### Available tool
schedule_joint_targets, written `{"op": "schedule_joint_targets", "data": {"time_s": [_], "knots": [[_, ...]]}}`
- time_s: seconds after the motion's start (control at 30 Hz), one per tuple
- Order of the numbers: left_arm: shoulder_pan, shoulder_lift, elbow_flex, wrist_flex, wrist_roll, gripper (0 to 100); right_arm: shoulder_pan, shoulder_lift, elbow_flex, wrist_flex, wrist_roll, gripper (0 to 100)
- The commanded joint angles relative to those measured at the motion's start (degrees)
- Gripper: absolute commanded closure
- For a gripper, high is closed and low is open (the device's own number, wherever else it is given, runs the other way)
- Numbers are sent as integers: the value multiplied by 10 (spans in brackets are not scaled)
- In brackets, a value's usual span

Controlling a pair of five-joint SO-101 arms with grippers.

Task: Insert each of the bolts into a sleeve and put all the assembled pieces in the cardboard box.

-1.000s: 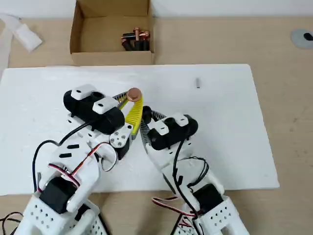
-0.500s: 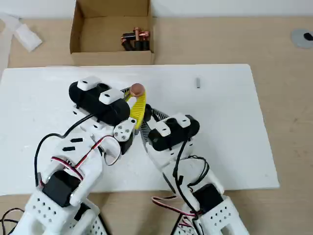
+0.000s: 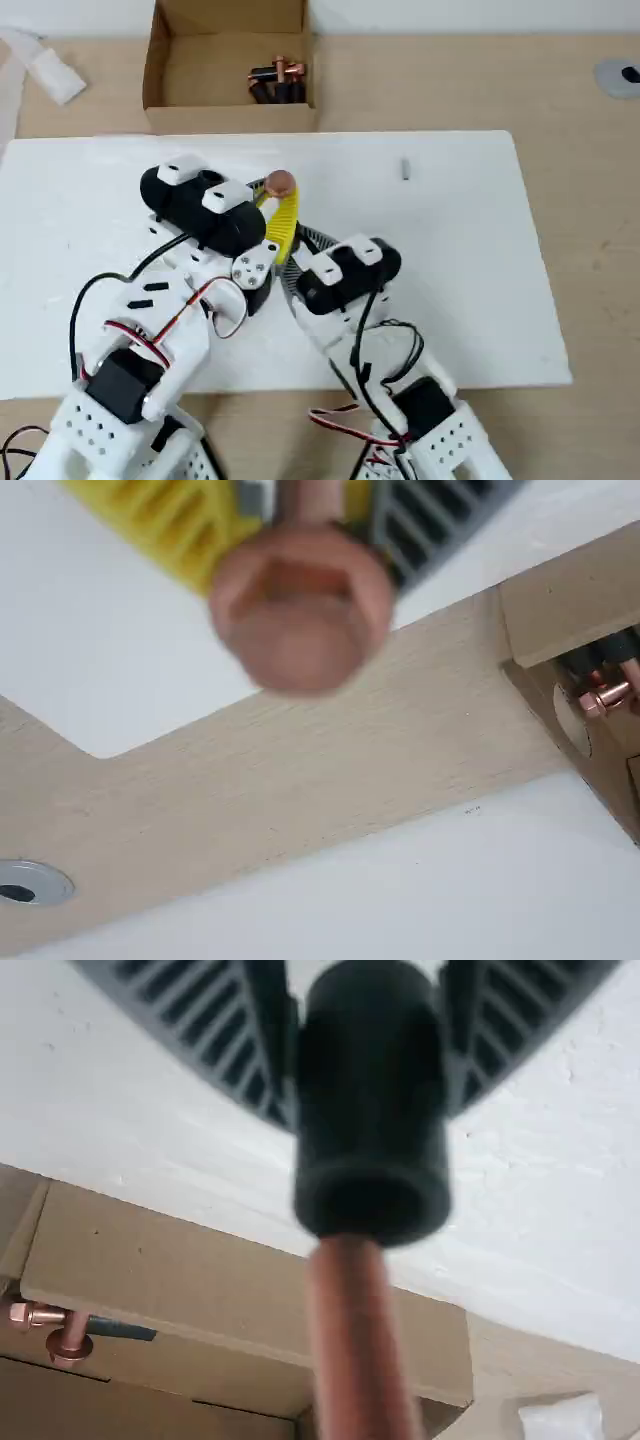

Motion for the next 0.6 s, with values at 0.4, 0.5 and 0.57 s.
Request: {"op": "schedule_joint_targets", "data": {"time_s": [0.4, 0.5, 0.57], "knots": [[23, -3, -36, 48, 7, 994, -10, -8, 0, -19, 4, 988], [21, -3, -36, 49, 7, 994, -10, -8, 0, -19, 4, 988], [21, -3, -37, 49, 7, 994, -10, -8, 0, -19, 4, 988]]}}
